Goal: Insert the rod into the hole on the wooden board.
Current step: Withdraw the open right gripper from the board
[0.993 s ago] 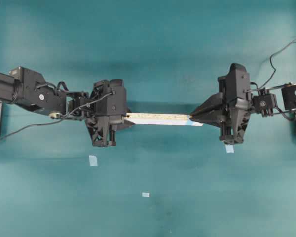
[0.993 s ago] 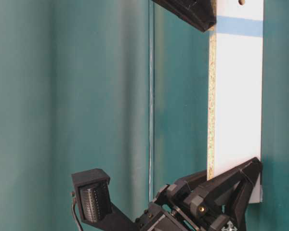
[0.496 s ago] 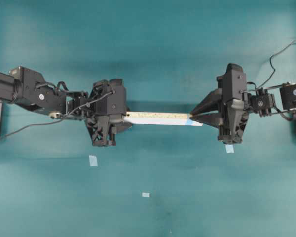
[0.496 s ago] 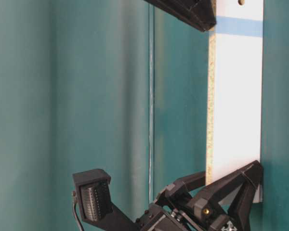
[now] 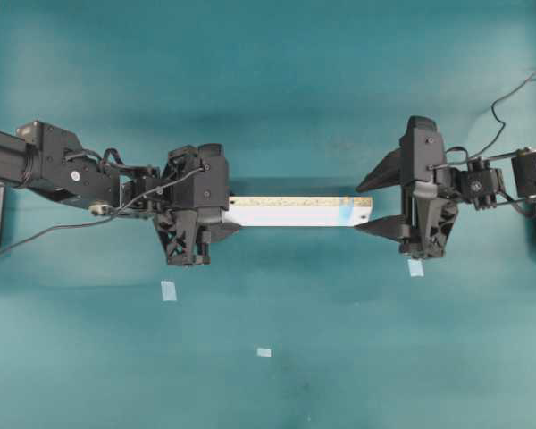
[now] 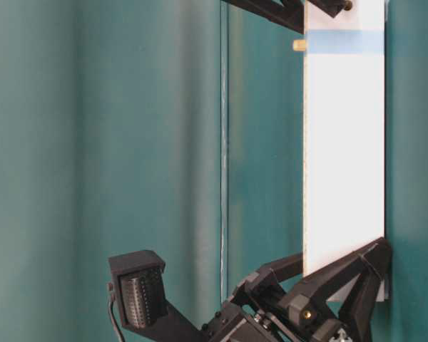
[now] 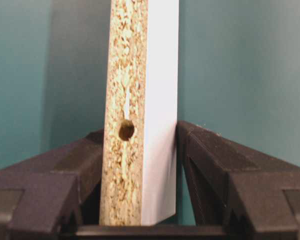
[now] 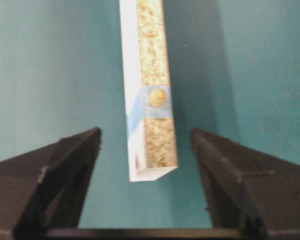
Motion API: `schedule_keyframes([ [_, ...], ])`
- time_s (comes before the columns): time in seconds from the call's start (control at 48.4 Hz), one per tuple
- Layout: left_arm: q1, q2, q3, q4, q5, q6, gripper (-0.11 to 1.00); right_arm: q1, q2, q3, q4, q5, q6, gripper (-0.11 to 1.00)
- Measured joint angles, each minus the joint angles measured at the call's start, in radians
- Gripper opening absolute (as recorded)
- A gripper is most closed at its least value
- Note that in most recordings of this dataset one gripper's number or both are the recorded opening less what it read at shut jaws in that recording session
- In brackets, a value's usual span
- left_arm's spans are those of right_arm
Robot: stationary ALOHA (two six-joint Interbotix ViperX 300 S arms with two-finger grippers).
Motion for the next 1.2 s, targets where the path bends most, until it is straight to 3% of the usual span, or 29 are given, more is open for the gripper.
schedule_keyframes([
  [0.951, -0.034, -0.092, -0.008, 0.0, 0.138, 0.046, 0.59, 0.0, -0.067, -0.055, -0.031, 0.133, -0.031, 0.81],
  [1.2, 0.005, -0.181, -0.006, 0.002, 0.207, 0.051, 0.59, -0.003, -0.202, -0.084, -0.031, 0.279, -0.034, 0.81],
])
